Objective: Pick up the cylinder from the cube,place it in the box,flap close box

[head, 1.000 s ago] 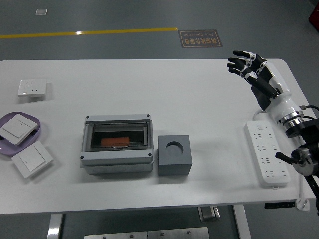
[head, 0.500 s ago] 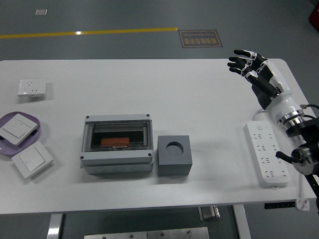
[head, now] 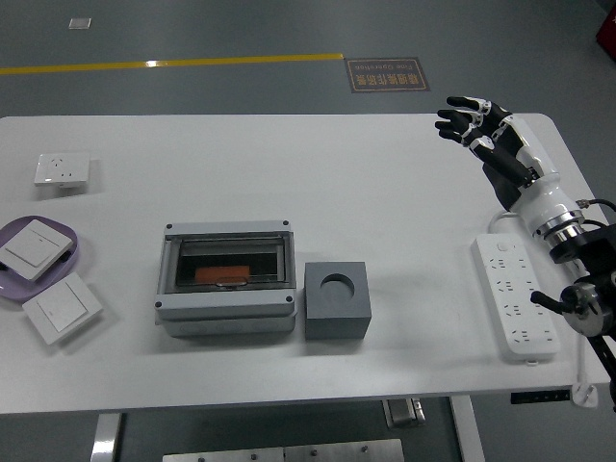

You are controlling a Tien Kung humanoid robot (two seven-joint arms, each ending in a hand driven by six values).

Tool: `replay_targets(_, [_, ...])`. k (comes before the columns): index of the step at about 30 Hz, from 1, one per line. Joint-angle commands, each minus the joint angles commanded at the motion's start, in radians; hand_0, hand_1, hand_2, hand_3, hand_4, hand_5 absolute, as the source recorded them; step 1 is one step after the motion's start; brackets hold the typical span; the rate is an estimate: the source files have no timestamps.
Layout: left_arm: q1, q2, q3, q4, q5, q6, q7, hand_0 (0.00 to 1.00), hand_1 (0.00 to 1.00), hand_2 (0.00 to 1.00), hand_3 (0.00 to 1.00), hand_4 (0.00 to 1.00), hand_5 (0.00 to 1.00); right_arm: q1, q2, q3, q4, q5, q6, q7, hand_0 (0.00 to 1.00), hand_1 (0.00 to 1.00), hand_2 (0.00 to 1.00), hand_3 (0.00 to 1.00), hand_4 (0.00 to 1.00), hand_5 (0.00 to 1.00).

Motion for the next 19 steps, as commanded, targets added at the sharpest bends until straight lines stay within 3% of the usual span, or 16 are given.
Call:
replay_targets(13, [-0.003, 0.014, 0.018, 0.0, -0.005, 0.0, -0.003, 0.668, 0.681, 0.664, 0.682, 0.691, 0.3, 0.007, -0.003, -0.023, -0.006, 0.001, -0.003, -0.001, 0.788, 0.695, 0.685, 0.691, 0.779, 0.381])
replay_targets(19, [-0.005, 0.009, 0.016, 0.0, -0.005, 0.001, -0.003, 0.668, 0.681, 0.663, 0.682, 0.692, 0.3, 0.005, -0.001, -0.018, -0.006, 0.0, -0.003, 0.0, 0.787, 0.694, 0.685, 0.69, 0.78, 0.383])
